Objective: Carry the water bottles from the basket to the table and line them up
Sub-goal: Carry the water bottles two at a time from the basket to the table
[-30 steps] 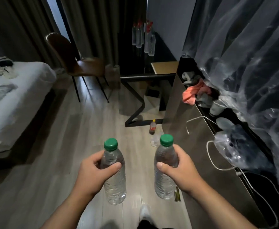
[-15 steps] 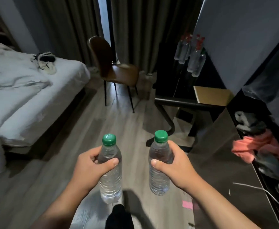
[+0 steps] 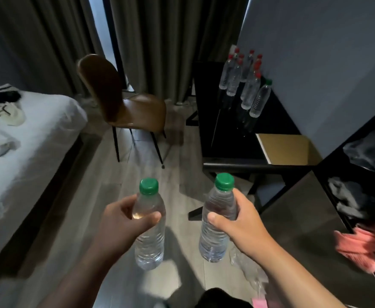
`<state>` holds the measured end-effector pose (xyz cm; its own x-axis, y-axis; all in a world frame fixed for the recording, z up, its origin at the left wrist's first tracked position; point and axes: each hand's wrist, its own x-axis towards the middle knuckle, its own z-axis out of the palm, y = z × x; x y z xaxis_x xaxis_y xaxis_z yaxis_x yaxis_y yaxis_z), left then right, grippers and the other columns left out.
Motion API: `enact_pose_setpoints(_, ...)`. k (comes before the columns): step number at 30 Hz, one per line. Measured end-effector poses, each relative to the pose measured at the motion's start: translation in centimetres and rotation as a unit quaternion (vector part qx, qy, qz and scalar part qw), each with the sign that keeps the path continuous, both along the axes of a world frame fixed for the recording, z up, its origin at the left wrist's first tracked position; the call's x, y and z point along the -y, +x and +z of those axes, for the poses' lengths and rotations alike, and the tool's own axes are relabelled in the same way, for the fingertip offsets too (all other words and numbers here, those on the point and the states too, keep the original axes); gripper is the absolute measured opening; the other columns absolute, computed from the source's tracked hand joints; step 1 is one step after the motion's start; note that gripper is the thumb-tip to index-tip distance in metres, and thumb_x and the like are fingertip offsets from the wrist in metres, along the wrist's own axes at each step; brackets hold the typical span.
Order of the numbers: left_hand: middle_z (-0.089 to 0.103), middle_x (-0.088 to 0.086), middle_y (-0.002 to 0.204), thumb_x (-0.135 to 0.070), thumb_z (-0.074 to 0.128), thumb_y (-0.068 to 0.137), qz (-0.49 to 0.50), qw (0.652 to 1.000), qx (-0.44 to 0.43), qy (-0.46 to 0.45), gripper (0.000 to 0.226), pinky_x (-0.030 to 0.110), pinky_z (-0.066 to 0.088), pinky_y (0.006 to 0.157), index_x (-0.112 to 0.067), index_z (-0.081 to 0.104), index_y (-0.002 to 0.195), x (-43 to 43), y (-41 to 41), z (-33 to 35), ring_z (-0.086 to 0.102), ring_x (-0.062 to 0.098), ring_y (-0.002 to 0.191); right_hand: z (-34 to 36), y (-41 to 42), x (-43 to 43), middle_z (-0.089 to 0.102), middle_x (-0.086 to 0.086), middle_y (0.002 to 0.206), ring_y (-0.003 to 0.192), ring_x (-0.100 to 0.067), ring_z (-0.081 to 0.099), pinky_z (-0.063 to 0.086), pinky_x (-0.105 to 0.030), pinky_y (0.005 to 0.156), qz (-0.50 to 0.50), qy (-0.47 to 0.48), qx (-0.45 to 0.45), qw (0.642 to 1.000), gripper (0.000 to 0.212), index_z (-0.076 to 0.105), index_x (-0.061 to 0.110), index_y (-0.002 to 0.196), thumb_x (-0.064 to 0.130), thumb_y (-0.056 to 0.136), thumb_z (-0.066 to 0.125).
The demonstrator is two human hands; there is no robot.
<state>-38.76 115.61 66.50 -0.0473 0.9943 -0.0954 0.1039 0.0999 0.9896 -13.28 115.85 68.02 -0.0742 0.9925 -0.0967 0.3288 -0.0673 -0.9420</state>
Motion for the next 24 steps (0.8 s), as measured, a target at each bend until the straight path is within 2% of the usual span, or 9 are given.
enact_pose_setpoints(2, 0.076, 0.004, 0.077, -0.04, 0.078, 0.047, -0.013, 1.0, -0.003, -0.001, 0.04, 0.02, 0.052, 0.062, -0.022, 0.077, 0.083, -3.1, 0.3, 0.2, 0.07, 0.009, 0.069, -0.3, 0.5, -2.3, 0.071, 0.007, 0.094, 0.085, -0.009, 0.069, 0.052, -0.017, 0.074, -0.014, -0.004, 0.003, 1.0, 0.032, 0.062, 0.024, 0.1, 0.006, 0.077, 0.077)
enact_pose_setpoints(6, 0.076, 0.003, 0.077, -0.037, 0.078, 0.05, -0.042, 0.999, 0.016, -0.005, 0.035, 0.022, 0.053, 0.062, -0.025, 0.077, 0.083, -9.4, 1.1, -0.1, 0.072, 0.013, 0.071, -1.5, 1.2, -7.9, 0.072, 0.005, 0.094, 0.086, -0.011, 0.07, 0.051, -0.023, 0.077, -0.038, -0.019, -0.016, 0.999, 0.035, 0.063, 0.023, 0.102, 0.004, 0.077, 0.077)
enact_pose_setpoints(11, 0.076, 0.003, 0.075, -0.037, 0.077, 0.047, -0.021, 1.0, 0.01, -0.004, 0.035, 0.015, 0.051, 0.059, -0.026, 0.077, 0.08, -17.4, 1.3, 0.4, 0.07, 0.008, 0.068, -3.1, 0.5, -16.6, 0.073, 0.001, 0.095, 0.087, -0.011, 0.07, 0.049, -0.018, 0.075, -0.04, -0.035, -0.059, 0.997, 0.04, 0.063, 0.022, 0.104, 0.014, 0.069, 0.079)
enact_pose_setpoints(17, 0.077, 0.004, 0.079, -0.04, 0.079, 0.047, 0.022, 1.0, -0.009, 0.0, 0.039, 0.025, 0.054, 0.065, -0.027, 0.078, 0.084, -27.0, -0.6, 1.5, 0.072, 0.014, 0.073, -3.5, -1.2, -28.1, 0.073, 0.005, 0.092, 0.084, -0.008, 0.07, 0.049, -0.013, 0.071, 0.006, -0.041, -0.069, 0.997, 0.038, 0.062, 0.023, 0.101, 0.001, 0.075, 0.078)
enact_pose_setpoints(19, 0.077, 0.004, 0.08, -0.04, 0.08, 0.048, 0.032, 0.999, -0.009, 0.005, 0.04, 0.022, 0.053, 0.063, -0.025, 0.078, 0.085, -29.9, -1.3, 1.6, 0.072, 0.013, 0.073, -3.5, -2.0, -31.5, 0.073, 0.006, 0.092, 0.085, -0.006, 0.07, 0.049, -0.014, 0.073, 0.014, -0.035, -0.061, 0.997, 0.04, 0.061, 0.023, 0.102, 0.001, 0.074, 0.079)
enact_pose_setpoints(24, 0.077, 0.004, 0.08, -0.043, 0.082, 0.046, 0.04, 0.999, -0.008, 0.023, 0.041, 0.021, 0.054, 0.061, -0.027, 0.078, 0.084, -37.2, -3.7, 1.6, 0.072, 0.012, 0.072, -3.2, -4.8, -38.8, 0.073, 0.01, 0.095, 0.088, -0.007, 0.07, 0.052, -0.017, 0.077, 0.027, -0.018, -0.072, 0.997, 0.044, 0.06, 0.024, 0.106, 0.018, 0.067, 0.082)
